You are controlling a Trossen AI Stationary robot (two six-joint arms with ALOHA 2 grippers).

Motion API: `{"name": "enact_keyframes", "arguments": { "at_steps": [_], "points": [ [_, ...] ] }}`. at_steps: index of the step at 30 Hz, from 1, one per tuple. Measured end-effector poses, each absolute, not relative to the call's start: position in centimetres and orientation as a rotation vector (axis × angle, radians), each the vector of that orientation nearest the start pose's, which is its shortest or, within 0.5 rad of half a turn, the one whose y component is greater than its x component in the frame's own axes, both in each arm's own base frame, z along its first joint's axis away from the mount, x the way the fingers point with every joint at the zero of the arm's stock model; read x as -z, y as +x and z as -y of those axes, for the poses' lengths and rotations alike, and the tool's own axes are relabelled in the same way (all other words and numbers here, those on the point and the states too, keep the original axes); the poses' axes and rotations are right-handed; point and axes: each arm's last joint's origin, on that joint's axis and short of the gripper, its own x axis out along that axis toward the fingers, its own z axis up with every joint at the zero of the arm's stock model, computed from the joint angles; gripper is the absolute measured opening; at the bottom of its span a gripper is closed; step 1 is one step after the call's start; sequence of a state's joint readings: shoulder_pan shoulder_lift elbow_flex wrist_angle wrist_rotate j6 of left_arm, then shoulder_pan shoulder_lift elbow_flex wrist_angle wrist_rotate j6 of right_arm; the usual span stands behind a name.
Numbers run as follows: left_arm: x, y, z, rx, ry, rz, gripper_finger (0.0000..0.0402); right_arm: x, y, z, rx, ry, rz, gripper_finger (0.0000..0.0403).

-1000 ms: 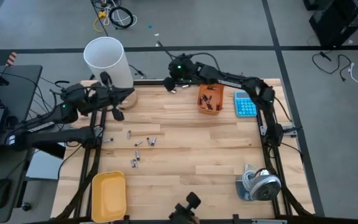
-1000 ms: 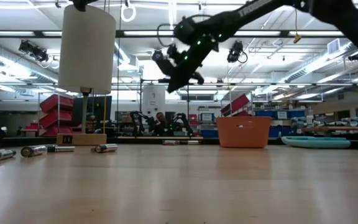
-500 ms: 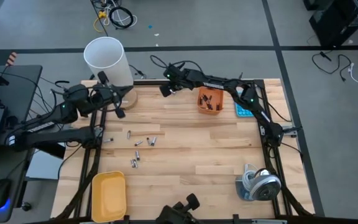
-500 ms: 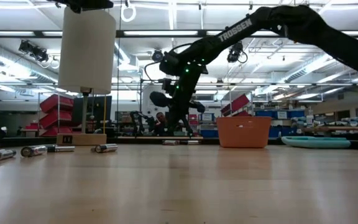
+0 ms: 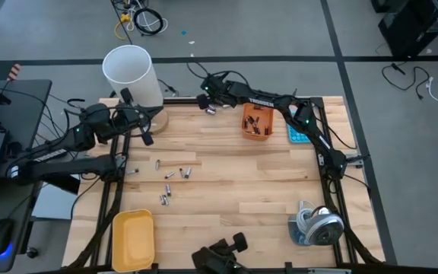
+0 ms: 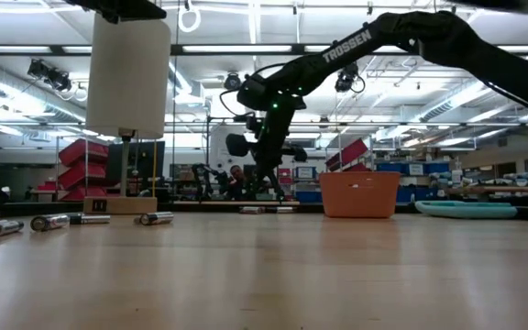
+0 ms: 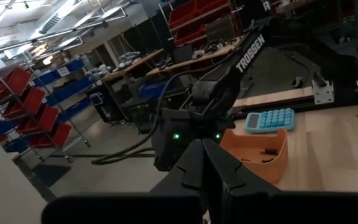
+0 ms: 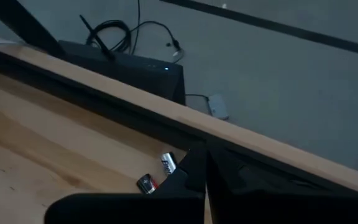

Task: Sort batteries
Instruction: Put the black battery into the orange bin

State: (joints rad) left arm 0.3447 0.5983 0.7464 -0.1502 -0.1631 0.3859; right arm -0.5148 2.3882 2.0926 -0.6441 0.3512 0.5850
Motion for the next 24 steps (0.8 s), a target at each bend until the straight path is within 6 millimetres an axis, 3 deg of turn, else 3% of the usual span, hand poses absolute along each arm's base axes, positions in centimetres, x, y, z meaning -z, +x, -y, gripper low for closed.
{"name": "enact_keyframes", "arguments": {
  "at_steps": [14,24],
  "points": [
    [-34.9,12.2,-4.9,-0.508,0.380,-0.089,0.0001,-19.4,44.7,26.7,1.073,0.609,-0.686,0.0000],
    [-34.7,12.1,-4.9,-0.510,0.380,-0.103,0.0001,-17.0,45.1,26.6,1.060,0.647,-0.742,0.0000]
  ]
}}
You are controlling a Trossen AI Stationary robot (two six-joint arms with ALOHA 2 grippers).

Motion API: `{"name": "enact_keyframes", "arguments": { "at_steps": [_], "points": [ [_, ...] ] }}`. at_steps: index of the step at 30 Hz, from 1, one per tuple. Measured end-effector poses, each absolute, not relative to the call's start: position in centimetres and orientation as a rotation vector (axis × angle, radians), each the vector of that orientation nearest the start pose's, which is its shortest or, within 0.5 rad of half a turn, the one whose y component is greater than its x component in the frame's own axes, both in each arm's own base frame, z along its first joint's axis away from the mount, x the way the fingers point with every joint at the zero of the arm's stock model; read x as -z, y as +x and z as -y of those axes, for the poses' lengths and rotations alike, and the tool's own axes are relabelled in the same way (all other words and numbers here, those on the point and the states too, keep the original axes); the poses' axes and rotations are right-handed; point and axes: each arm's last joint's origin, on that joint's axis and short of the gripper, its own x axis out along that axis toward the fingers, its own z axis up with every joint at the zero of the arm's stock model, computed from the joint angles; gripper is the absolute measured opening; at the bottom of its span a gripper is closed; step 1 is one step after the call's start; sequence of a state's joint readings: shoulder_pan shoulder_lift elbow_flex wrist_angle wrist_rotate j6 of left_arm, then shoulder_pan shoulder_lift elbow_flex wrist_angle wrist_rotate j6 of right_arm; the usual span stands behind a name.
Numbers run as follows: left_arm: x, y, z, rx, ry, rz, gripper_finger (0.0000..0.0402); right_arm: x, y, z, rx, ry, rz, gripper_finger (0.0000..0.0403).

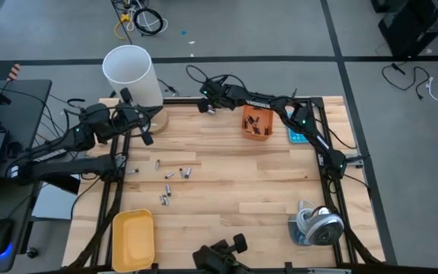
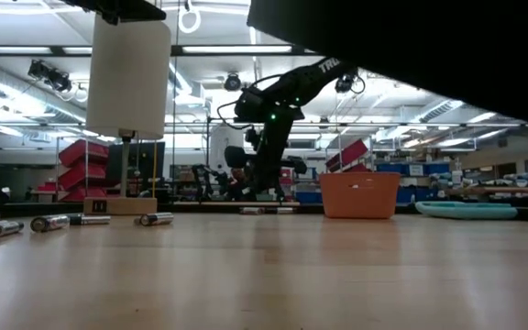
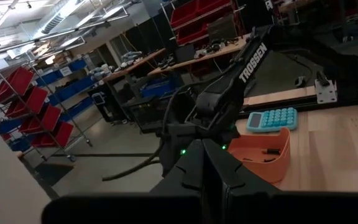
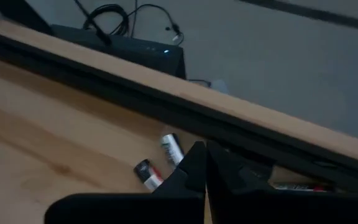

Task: Sort batteries
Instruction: Put the black battery into the orange bin

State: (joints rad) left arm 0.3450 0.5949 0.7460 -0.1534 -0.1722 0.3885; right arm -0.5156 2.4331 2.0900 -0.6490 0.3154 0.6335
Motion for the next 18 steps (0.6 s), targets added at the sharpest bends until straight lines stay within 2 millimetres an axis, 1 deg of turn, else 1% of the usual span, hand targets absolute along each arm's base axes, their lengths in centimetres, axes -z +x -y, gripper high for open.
{"name": "enact_keyframes", "arguments": {
  "at_steps": [7,11,18],
  "points": [
    [-34.7,12.1,-4.9,-0.509,0.379,-0.108,0.0001,-16.9,44.2,28.0,0.968,0.777,-0.757,0.0000],
    [-34.6,12.1,-4.9,-0.508,0.378,-0.115,0.0001,-16.7,43.4,28.7,0.923,0.837,-0.797,0.0000],
    [-34.6,12.1,-4.9,-0.507,0.372,-0.120,0.0001,-16.6,42.4,29.5,0.941,0.865,-0.832,0.0000]
  ]
}}
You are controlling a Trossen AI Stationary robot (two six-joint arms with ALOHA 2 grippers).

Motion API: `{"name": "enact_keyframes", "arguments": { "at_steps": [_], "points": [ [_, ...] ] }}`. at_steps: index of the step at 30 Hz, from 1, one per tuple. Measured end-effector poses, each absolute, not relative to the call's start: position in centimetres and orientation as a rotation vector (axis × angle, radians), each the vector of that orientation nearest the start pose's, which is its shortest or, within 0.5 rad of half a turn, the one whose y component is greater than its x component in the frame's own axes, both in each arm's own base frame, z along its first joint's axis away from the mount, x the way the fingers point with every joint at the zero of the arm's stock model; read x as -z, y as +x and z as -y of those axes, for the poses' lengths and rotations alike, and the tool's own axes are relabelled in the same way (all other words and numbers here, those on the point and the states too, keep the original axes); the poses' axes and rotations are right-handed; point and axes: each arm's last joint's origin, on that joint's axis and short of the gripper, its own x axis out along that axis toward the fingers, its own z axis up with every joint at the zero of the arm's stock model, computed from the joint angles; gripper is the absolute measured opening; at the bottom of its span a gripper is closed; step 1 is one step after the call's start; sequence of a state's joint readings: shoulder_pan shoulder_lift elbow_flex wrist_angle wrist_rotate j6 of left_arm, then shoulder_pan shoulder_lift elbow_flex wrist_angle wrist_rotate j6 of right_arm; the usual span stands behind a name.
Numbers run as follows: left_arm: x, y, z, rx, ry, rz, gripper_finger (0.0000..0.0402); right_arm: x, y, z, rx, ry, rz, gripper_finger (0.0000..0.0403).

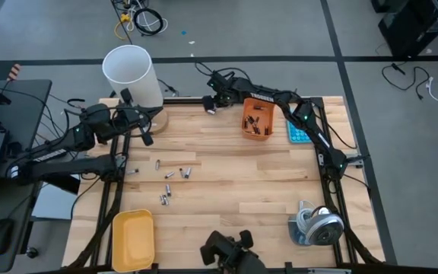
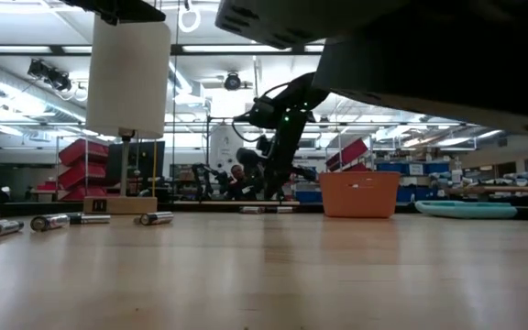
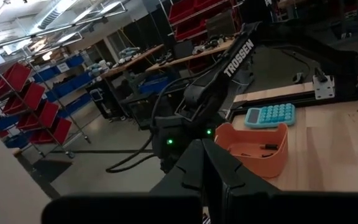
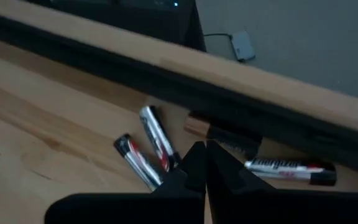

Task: Sort batteries
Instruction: Put the black battery into the orange bin

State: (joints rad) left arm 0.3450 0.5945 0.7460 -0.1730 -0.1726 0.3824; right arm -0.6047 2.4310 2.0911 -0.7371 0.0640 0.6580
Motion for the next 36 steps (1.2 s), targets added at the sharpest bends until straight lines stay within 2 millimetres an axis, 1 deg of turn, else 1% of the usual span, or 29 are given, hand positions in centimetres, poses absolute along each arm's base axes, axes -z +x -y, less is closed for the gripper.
{"name": "enact_keyframes", "arguments": {
  "at_steps": [8,13,18,22,28,34,36],
  "points": [
    [-34.6,12.1,-4.9,-0.507,0.371,-0.119,0.0001,-16.6,41.9,30.5,0.921,0.893,-0.811,0.0000],
    [-34.6,12.1,-4.9,-0.508,0.371,-0.119,0.0001,-16.6,41.5,31.0,0.881,0.944,-0.812,0.0000],
    [-34.6,12.1,-4.9,-0.508,0.371,-0.118,0.0001,-16.3,40.8,31.7,0.875,0.967,-0.832,0.0000],
    [-34.6,12.1,-4.9,-0.508,0.376,-0.120,0.0001,-16.4,40.4,32.2,0.738,1.028,-0.843,0.0000],
    [-34.6,12.1,-4.9,-0.508,0.379,-0.120,0.0001,-16.4,40.5,32.2,0.692,1.008,-0.846,0.0000],
    [-34.6,12.1,-4.9,-0.508,0.380,-0.120,0.0001,-16.4,40.6,32.2,0.735,1.032,-0.826,0.0000],
    [-34.6,12.1,-4.9,-0.508,0.380,-0.120,0.0001,-16.4,40.6,32.2,0.688,1.060,-0.828,0.0000]
  ]
}}
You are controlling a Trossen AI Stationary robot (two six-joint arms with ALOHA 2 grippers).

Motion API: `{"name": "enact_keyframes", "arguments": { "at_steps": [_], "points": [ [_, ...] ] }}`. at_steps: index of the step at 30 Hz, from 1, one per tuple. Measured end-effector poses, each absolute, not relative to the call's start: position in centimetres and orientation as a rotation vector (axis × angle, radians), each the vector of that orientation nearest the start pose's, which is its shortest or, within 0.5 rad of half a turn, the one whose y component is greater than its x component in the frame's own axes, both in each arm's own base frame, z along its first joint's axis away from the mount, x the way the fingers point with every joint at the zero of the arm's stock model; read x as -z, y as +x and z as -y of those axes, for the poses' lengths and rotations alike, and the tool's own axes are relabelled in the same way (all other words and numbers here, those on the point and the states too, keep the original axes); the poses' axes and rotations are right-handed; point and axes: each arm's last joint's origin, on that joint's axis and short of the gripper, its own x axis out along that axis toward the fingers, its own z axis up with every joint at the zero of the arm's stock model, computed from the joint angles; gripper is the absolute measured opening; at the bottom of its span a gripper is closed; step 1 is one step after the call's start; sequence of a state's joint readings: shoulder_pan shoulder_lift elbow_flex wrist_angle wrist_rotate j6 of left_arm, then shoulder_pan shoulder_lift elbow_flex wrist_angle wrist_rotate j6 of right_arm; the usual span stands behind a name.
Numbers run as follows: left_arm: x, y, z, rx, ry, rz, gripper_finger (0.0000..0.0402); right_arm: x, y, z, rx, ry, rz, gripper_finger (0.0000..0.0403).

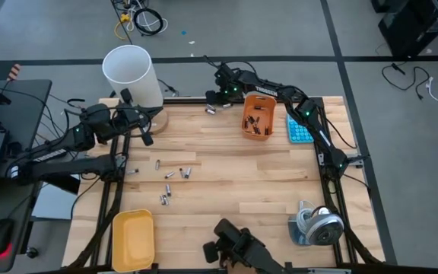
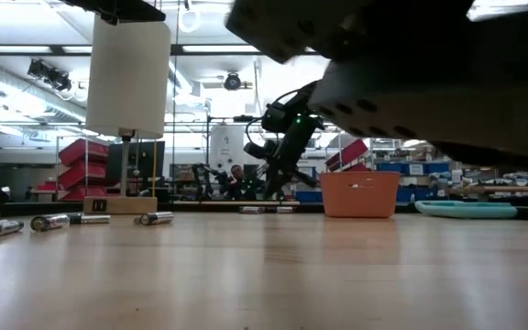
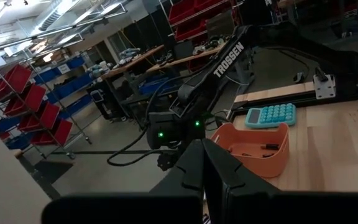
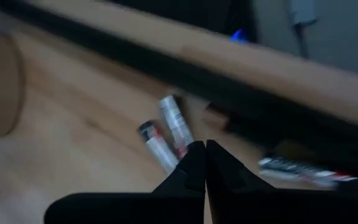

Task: Sort batteries
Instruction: Put the black battery into the orange bin

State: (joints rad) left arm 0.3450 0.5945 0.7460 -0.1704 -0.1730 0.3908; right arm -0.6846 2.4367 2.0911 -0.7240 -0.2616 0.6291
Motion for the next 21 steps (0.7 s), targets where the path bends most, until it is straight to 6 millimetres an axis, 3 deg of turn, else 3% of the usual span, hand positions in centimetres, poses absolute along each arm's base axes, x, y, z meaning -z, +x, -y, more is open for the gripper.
{"name": "enact_keyframes", "arguments": {
  "at_steps": [6,21],
  "points": [
    [-34.6,12.1,-4.9,-0.507,0.380,-0.121,0.0001,-16.6,40.9,32.2,0.622,1.090,-0.798,0.0000],
    [-34.6,12.1,-4.9,-0.507,0.379,-0.121,0.0001,-16.5,39.7,33.4,0.775,1.120,-0.776,0.0000]
  ]
}}
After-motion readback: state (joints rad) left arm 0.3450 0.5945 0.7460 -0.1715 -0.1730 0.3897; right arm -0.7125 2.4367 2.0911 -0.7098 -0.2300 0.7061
